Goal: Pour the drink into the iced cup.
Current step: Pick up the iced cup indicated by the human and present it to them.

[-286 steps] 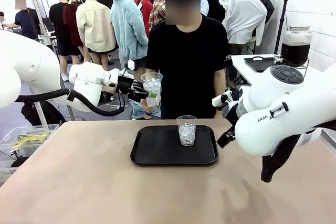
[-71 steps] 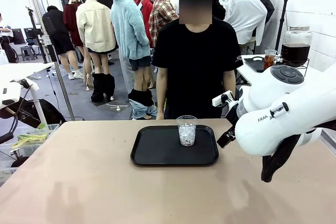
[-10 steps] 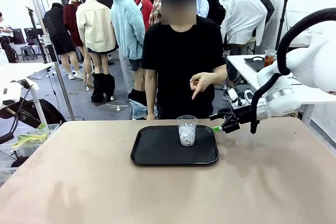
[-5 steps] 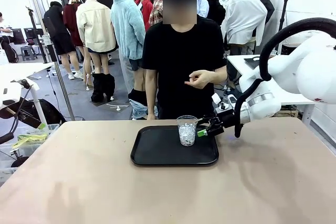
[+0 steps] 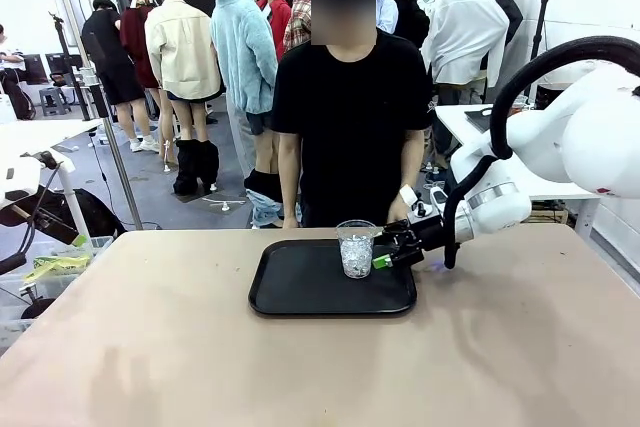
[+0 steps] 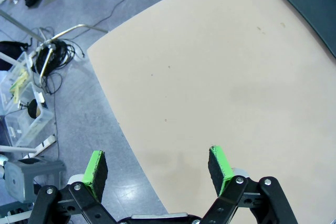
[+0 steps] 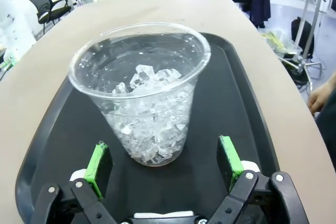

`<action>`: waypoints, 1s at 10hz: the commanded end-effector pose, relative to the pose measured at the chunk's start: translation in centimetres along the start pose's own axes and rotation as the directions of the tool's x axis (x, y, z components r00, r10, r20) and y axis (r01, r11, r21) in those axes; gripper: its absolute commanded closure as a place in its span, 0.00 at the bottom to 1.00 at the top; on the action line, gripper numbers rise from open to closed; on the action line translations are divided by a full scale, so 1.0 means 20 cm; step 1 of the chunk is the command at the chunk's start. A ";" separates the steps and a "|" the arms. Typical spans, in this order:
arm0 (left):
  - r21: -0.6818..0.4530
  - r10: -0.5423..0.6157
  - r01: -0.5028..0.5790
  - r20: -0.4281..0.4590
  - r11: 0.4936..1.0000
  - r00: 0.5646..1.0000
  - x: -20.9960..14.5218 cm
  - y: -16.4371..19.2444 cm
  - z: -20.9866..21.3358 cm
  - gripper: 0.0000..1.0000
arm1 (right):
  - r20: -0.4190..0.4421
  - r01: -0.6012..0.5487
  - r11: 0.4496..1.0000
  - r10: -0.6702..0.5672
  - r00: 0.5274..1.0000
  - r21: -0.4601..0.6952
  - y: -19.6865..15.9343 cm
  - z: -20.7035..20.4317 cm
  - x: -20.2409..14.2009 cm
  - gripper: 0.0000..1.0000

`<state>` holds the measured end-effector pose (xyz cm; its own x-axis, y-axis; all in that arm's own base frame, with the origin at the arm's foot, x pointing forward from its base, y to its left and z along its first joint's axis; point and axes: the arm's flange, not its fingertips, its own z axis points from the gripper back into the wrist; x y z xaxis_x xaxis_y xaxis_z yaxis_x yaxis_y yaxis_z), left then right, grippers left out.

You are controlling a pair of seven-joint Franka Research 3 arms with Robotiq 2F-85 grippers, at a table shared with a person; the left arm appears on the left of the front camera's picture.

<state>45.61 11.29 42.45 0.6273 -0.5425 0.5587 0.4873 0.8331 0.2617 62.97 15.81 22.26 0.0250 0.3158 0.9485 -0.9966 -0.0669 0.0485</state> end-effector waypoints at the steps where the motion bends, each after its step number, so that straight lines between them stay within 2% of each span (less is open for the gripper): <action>1: 0.009 -0.001 0.001 0.002 1.000 1.000 0.00 0.00 0.01 0.00 | 0.002 -0.037 0.999 0.037 0.999 0.003 0.09 -0.01 0.02 0.00; 5: 0.009 -0.001 0.001 0.002 1.000 1.000 0.00 0.00 0.01 0.00 | 0.019 -0.058 0.997 0.059 0.998 -0.044 0.10 -0.07 0.04 0.00; 10: 0.009 -0.001 0.001 0.002 1.000 1.000 0.00 0.00 0.01 0.00 | 0.032 -0.071 0.998 0.070 0.997 0.000 0.08 -0.12 0.09 0.00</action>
<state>45.61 11.29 42.45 0.6273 -0.5425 0.5587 0.4873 0.8331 0.2618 61.33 18.24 23.12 -0.0302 0.2928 0.9557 -0.9950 -0.1003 -0.0007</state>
